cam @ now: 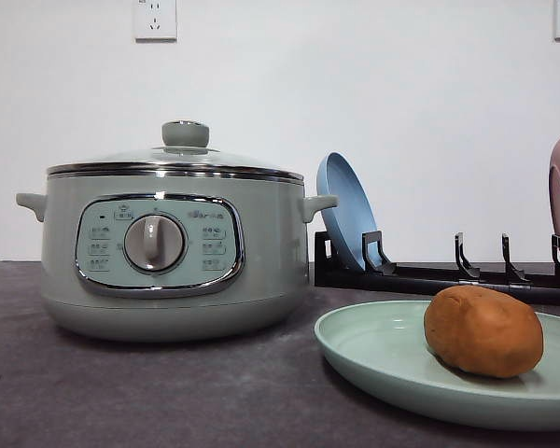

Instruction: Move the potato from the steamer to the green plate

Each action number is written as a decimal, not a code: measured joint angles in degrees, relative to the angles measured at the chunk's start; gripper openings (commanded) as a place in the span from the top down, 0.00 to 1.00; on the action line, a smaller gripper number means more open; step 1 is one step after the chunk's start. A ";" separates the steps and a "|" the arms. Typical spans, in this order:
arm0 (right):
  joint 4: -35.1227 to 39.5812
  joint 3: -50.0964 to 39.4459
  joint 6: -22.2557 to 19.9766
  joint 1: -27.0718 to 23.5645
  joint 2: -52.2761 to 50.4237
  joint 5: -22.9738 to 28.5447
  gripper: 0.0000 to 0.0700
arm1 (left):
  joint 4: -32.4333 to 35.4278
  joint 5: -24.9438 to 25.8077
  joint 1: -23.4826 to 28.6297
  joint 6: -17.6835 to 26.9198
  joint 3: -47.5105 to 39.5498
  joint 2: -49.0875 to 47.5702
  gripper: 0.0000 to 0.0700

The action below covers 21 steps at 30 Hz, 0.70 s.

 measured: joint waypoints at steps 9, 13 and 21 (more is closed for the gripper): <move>0.00 0.00 0.00 0.00 0.00 0.00 1.00 | 0.00 0.00 0.01 0.00 0.00 0.00 1.00; 0.01 0.00 0.00 0.00 0.00 0.00 1.00 | 0.00 0.00 0.01 0.00 0.00 0.00 1.00; 0.01 0.00 0.00 0.00 0.00 -0.01 1.00 | 0.00 0.00 0.01 0.00 0.00 0.00 1.00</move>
